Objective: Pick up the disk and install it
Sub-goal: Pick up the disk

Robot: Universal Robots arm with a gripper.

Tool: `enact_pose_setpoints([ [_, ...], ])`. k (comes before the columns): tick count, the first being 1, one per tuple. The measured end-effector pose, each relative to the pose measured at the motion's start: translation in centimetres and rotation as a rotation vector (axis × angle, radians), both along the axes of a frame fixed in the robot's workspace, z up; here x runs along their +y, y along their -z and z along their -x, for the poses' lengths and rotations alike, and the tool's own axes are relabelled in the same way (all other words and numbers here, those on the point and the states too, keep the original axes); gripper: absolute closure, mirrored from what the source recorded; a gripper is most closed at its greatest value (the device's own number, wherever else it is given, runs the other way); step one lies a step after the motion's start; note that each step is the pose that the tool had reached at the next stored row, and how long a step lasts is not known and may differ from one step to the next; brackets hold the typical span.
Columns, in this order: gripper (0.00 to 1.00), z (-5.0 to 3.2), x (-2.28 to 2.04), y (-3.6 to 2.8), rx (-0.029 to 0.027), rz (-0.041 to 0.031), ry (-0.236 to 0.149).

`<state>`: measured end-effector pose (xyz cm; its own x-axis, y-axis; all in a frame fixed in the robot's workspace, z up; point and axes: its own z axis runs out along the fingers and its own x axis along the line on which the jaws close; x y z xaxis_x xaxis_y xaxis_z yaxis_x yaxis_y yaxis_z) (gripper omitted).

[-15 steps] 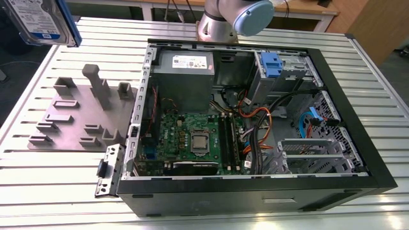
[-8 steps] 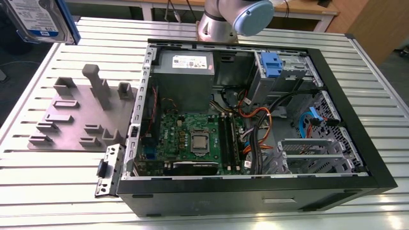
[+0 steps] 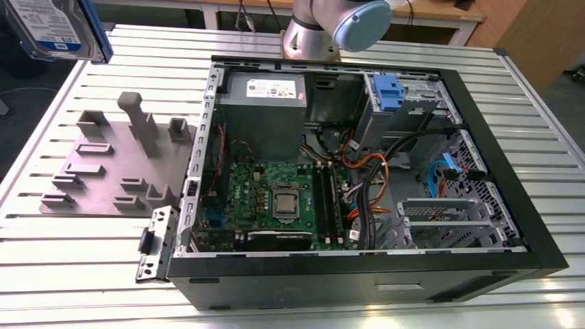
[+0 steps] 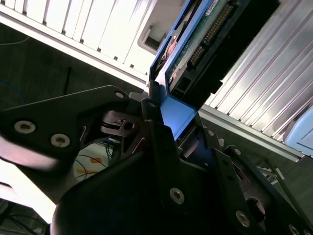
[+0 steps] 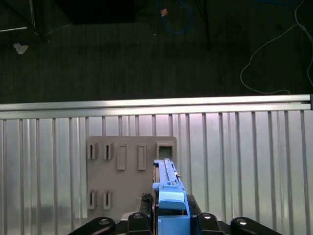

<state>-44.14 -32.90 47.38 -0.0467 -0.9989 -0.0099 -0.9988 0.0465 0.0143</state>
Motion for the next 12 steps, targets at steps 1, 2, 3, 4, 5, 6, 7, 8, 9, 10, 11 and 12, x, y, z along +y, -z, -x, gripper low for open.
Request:
enact_pose_setpoints([
  [1,0.64,0.0,-0.01,-0.01,0.0002,0.0008,0.0],
  [2,0.64,0.0,-0.02,-0.01,0.0002,0.0012,0.0],
  [3,0.64,0.0,-0.02,-0.01,0.0002,0.0012,0.0],
  [4,0.64,0.0,-0.02,-0.01,0.0002,0.0013,0.0],
  [5,0.64,0.0,-0.02,0.0,0.0001,0.0013,0.0],
  [6,0.64,0.0,-0.02,0.0,0.0001,0.0013,0.0],
  [7,0.64,0.0,-0.02,0.0,0.0001,0.0013,0.0],
  [8,0.64,0.0,-0.02,0.0,0.0001,0.0013,0.0],
  [9,0.64,0.0,-0.02,0.0,0.0,0.0013,0.0],
  [10,0.64,0.0,-0.02,0.0,0.0001,0.0014,0.0],
  [11,0.64,0.0,-0.02,0.0,0.0001,0.0014,0.0],
  [12,0.64,-0.02,-0.02,0.01,-0.0002,0.0012,0.0],
])
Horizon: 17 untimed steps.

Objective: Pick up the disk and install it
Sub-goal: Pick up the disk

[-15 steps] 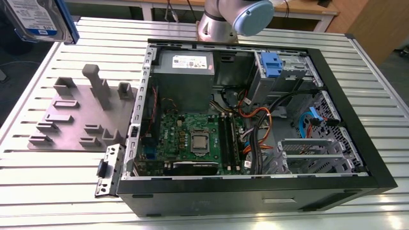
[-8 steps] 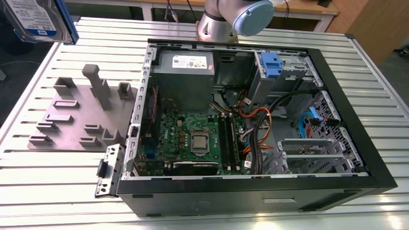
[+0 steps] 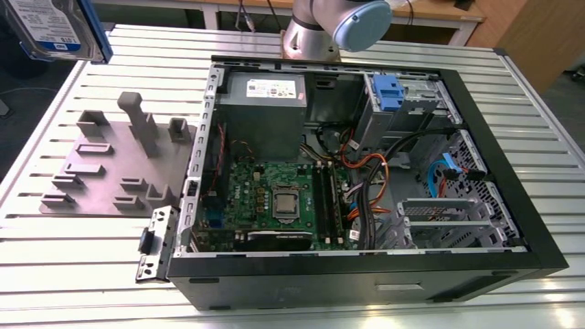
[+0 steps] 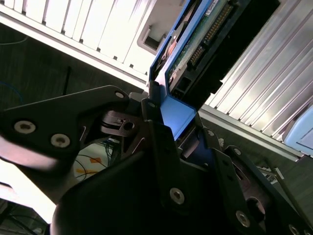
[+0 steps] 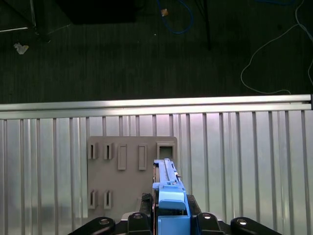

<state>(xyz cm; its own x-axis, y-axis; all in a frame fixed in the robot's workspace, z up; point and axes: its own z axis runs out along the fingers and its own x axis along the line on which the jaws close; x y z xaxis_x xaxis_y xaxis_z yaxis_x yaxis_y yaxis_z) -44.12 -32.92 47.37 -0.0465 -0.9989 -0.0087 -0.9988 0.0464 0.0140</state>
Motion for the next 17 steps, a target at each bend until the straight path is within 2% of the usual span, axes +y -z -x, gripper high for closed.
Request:
enact_pose_setpoints([
  [4,0.64,-0.38,0.0,-0.01,0.0002,0.0001,0.0],
  [11,0.64,-0.41,0.0,-0.05,0.0003,0.0001,0.0],
  [14,0.64,-0.41,0.0,-0.25,0.0002,0.0001,0.0],
  [17,0.64,-0.41,0.0,-0.71,0.0002,0.0001,0.0],
])
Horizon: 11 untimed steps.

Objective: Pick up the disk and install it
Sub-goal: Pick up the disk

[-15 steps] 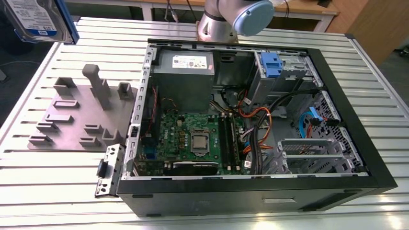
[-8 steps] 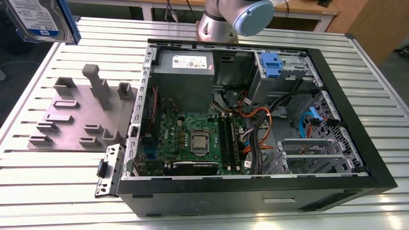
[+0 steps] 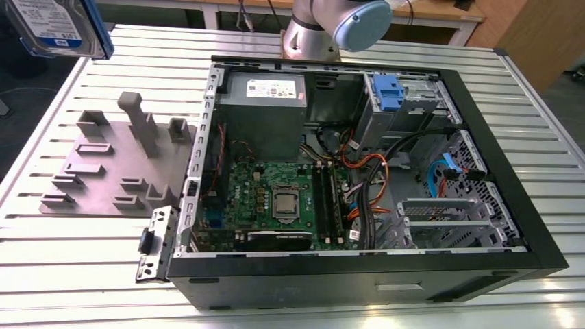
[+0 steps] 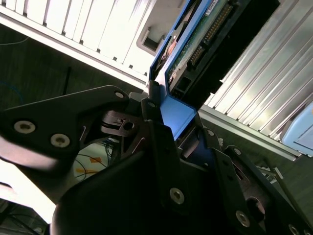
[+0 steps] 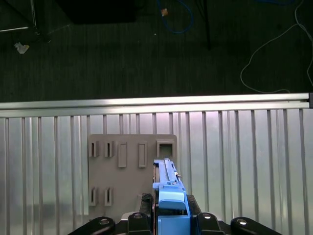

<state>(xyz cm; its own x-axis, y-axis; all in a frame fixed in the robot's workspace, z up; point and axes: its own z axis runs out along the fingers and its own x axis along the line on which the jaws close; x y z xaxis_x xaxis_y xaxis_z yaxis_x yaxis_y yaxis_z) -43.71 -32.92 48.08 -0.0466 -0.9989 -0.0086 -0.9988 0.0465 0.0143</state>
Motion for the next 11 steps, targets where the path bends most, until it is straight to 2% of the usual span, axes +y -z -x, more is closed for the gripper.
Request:
enact_pose_setpoints([
  [6,0.64,0.0,0.0,-1.23,0.0001,0.0003,0.0],
  [11,0.64,0.0,-0.19,-1.36,-0.0001,0.0012,0.0],
])
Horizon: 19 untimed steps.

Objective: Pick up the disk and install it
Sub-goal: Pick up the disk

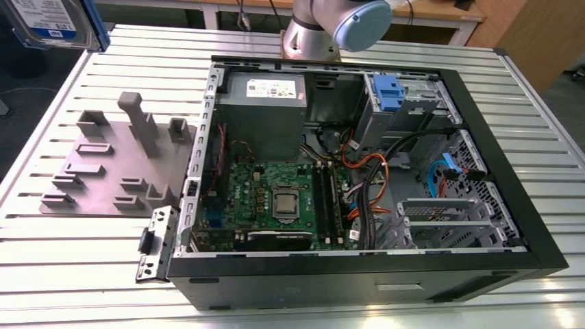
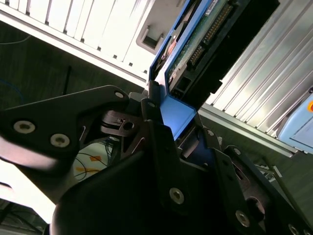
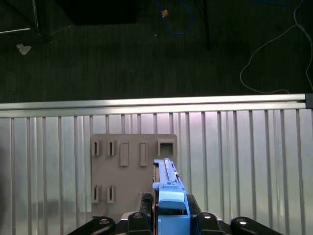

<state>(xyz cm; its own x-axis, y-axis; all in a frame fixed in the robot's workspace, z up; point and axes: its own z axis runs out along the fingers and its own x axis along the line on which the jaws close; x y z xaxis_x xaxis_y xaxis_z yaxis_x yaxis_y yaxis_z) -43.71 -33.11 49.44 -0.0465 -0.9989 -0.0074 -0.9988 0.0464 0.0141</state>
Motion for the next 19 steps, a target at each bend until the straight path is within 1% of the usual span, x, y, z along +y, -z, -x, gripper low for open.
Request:
enact_pose_setpoints([
  [5,0.64,0.0,-0.64,0.0,0.0001,0.0002,0.0],
  [9,0.64,0.0,-1.03,0.0,0.0001,0.001,0.0],
  [19,0.64,-0.01,-1.09,0.0,0.0001,0.001,0.0],
])
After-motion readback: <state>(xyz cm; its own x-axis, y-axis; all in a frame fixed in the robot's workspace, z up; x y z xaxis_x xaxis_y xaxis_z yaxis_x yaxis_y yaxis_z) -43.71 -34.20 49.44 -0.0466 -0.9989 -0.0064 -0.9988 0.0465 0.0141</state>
